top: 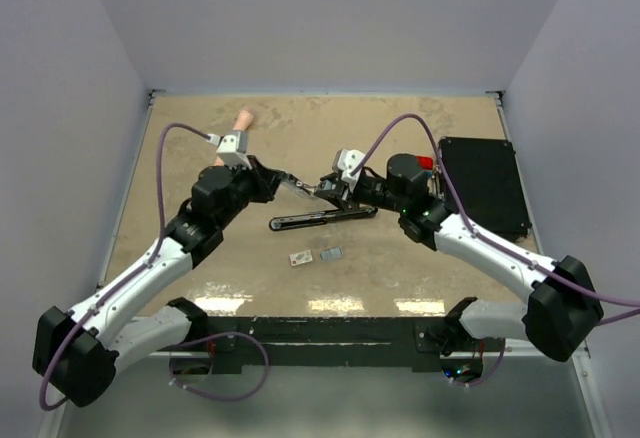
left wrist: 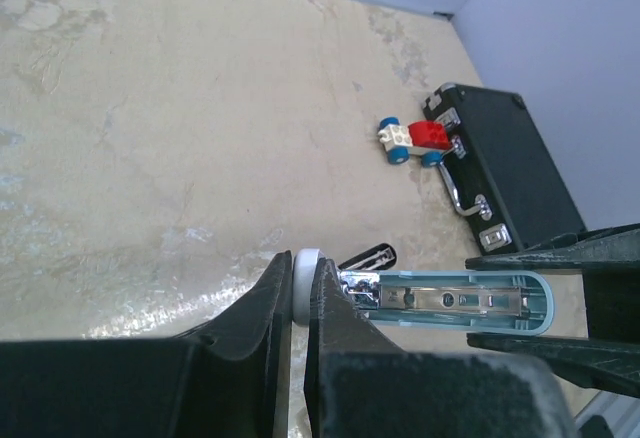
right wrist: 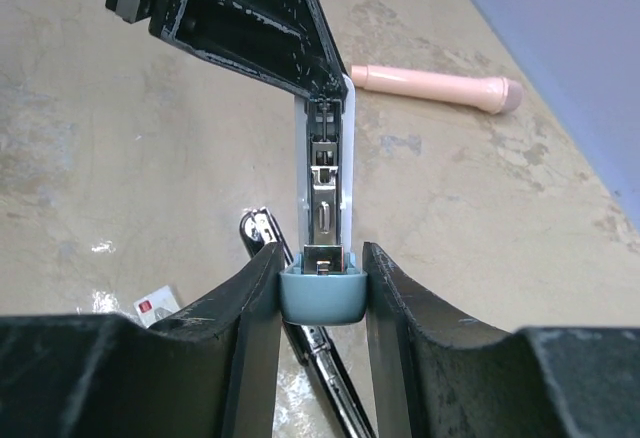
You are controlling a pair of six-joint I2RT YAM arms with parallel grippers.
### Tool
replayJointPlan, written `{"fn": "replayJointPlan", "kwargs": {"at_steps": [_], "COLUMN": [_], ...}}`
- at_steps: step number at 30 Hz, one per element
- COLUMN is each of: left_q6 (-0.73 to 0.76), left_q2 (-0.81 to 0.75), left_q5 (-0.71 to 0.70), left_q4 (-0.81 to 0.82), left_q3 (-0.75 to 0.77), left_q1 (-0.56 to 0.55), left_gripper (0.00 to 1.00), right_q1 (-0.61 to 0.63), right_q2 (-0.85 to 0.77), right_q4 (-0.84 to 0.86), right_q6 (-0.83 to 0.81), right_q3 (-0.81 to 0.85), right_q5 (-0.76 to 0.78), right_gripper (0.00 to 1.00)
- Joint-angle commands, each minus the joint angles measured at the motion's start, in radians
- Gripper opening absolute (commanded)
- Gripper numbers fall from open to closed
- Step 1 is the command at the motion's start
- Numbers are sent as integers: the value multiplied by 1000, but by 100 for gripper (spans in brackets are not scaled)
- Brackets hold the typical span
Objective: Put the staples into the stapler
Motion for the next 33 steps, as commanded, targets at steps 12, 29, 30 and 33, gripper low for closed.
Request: {"fn": "replayJointPlan", "kwargs": {"at_steps": [12,29,30,33], "left_q6": [-514,-738,-641,-469], "left_q2": [-189,-180,-188,-212], "left_q5": [615,715,714,670], "left_q4": [490,707,649,443], "left_q3": [-281,-375,-358,-311], "left_q1": [448,492,491,492], "left_gripper": [0,0,0,25], "right_q1": [-142,-178,-178,-178], "right_q2": [-220,-281,-287,-289], "right_q4": [523,681,643,499], "right_q6": [211,297,258,202], "right_q3": [-228,-328,-300,-231], "right_q5": [-188,-199,-195,-199], "right_gripper": [0,0,0,0]}}
